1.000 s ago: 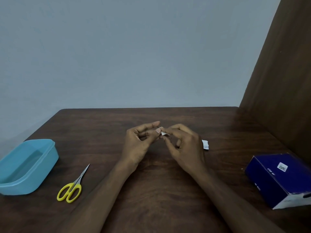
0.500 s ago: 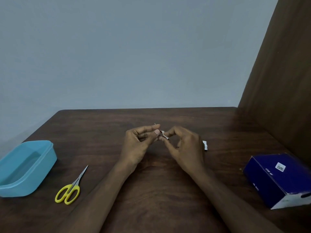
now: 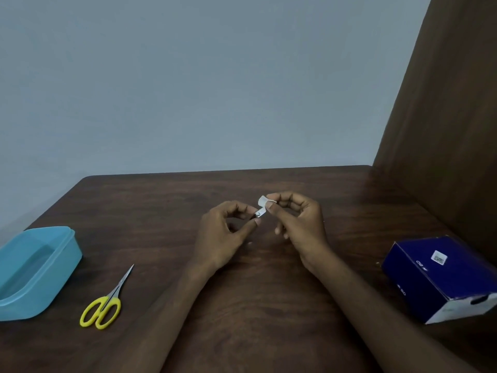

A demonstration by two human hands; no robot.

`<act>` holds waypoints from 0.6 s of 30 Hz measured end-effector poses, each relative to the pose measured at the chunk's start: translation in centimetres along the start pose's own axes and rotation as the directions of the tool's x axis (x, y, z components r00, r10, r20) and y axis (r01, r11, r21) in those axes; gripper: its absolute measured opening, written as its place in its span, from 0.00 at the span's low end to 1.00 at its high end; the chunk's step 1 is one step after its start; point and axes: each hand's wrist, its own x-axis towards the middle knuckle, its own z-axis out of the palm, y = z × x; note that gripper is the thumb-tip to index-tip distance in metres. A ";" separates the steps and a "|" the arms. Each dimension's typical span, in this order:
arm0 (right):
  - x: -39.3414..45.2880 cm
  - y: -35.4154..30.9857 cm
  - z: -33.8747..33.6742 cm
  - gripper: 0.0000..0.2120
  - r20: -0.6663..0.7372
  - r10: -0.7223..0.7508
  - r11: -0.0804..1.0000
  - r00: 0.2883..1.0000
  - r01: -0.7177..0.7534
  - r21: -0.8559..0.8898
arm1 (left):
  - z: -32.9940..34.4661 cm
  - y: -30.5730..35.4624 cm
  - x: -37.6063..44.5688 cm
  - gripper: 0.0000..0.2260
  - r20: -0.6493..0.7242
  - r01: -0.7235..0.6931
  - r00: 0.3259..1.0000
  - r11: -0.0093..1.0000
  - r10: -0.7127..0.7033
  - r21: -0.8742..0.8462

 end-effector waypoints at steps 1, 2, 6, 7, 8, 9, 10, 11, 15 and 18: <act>0.1 0.1 0.0 0.02 -0.010 -0.014 1.000 1.000 0.014 -0.012 | 0.0 0.1 0.0 0.04 0.017 0.002 1.000 1.000 -0.001 -0.020; 0.1 0.2 0.0 0.02 -0.042 -0.040 0.998 0.998 0.038 -0.045 | 0.0 0.1 0.0 0.04 0.025 -0.003 1.000 1.000 0.003 -0.030; 0.4 0.5 -0.6 0.03 -0.178 -0.287 0.933 0.941 0.232 -0.274 | -0.1 -0.5 0.3 0.04 -0.026 0.040 0.999 0.994 -0.042 -0.101; 0.4 0.6 -0.7 0.02 -0.145 -0.364 0.894 0.920 0.301 -0.332 | -0.1 -0.6 0.4 0.04 -0.031 0.069 0.997 0.986 -0.075 -0.154; 0.3 0.7 -0.7 0.03 -0.095 -0.430 0.846 0.898 0.364 -0.390 | -0.1 -0.8 0.5 0.04 -0.028 0.094 0.994 0.974 -0.102 -0.207; 0.1 0.8 -0.5 0.04 -0.033 -0.480 0.798 0.877 0.421 -0.430 | -0.1 -0.8 0.6 0.04 -0.020 0.107 0.993 0.963 -0.116 -0.247; -0.1 0.8 -0.2 0.05 0.032 -0.512 0.762 0.859 0.470 -0.446 | -0.1 -0.8 0.7 0.04 -0.010 0.111 0.993 0.956 -0.118 -0.271; -0.3 0.9 0.1 0.06 0.084 -0.531 0.738 0.843 0.509 -0.443 | -0.2 -0.8 0.7 0.04 0.003 0.110 0.993 0.951 -0.114 -0.289; -0.3 0.8 0.2 0.06 0.108 -0.555 0.705 0.825 0.535 -0.466 | -0.3 -1.0 0.6 0.03 0.048 0.120 0.993 0.933 -0.111 -0.339; 0.2 0.8 -0.3 0.05 0.042 -0.526 0.717 0.849 0.470 -0.514 | -0.2 -0.9 0.6 0.03 0.097 0.113 0.992 0.943 -0.086 -0.312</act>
